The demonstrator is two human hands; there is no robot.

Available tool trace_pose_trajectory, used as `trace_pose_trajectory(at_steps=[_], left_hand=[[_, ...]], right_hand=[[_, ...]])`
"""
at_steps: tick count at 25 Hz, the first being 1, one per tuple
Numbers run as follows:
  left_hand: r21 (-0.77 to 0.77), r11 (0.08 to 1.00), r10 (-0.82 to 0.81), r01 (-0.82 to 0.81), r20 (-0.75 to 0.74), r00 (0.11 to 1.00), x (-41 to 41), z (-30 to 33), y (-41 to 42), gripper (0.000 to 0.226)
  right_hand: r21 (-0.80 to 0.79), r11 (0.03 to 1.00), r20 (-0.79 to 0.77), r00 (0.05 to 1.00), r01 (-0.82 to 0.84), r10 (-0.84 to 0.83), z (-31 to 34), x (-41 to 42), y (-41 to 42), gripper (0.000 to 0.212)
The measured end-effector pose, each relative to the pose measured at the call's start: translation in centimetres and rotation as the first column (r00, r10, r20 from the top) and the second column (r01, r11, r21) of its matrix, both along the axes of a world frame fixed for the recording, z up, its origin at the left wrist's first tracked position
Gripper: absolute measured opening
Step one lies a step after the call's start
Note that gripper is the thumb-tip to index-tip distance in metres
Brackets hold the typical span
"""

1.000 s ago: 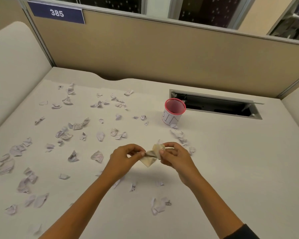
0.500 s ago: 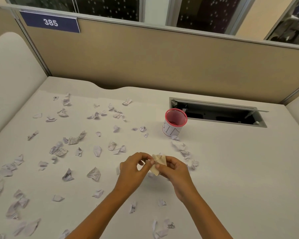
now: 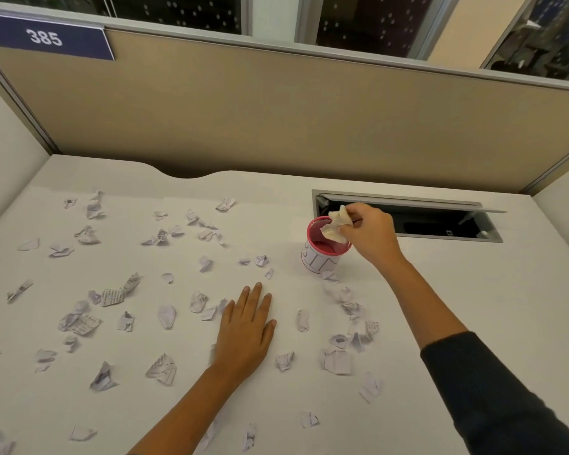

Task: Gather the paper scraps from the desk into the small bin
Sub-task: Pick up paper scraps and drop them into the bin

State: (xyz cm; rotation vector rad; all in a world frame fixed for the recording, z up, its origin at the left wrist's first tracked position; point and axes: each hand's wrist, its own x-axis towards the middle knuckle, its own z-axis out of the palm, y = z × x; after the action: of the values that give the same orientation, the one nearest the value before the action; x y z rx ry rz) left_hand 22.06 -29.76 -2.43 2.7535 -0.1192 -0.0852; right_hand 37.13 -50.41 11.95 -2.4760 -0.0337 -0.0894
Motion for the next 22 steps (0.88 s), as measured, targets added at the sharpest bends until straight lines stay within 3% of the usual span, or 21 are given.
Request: trace_pose_trajectory(at_steps=[4,7,11,16,18,20,22], left_hand=[[0.06,0.998,-0.01,0.007,0.044,0.999,-0.2,-0.4,-0.1,0.054],[0.074,0.997,-0.001,-0.002,0.049,0.999,-0.2,-0.7,0.0,0.053],[0.077,0.997,-0.001,-0.003,0.049,0.999,-0.3,-0.8,0.0,0.054],[0.093,0.996,-0.023,0.017,0.059,0.998,-0.5,-0.5,0.1,0.058],[0.103,0.994,-0.032,0.026,0.055,0.998,-0.5,-0.6,0.2,0.059],[0.12,0.992,-0.039,0.033,0.046,0.998,-0.6,-0.6,0.1,0.06],[0.124,0.992,-0.036,0.03,0.05,0.998,-0.7,-0.5,0.0,0.06]], right_hand=[[-0.298,0.942,-0.17,0.979,-0.157,0.11,-1.4,2.0,1.2,0.035],[-0.352,0.916,-0.235,0.965,-0.194,0.114,-1.8,2.4,1.9,0.042],[-0.321,0.935,-0.213,0.974,-0.149,0.082,-0.9,1.7,1.7,0.043],[-0.059,0.998,0.073,0.997,0.008,-0.004,-0.2,-2.5,0.2,0.022],[-0.003,0.999,0.118,0.992,0.034,-0.033,-0.9,-5.0,-0.9,0.016],[0.037,0.997,0.023,0.997,0.068,-0.069,-2.4,-7.3,-2.4,0.016],[0.012,0.995,-0.185,0.979,0.095,-0.091,-4.1,-9.2,-3.9,0.025]])
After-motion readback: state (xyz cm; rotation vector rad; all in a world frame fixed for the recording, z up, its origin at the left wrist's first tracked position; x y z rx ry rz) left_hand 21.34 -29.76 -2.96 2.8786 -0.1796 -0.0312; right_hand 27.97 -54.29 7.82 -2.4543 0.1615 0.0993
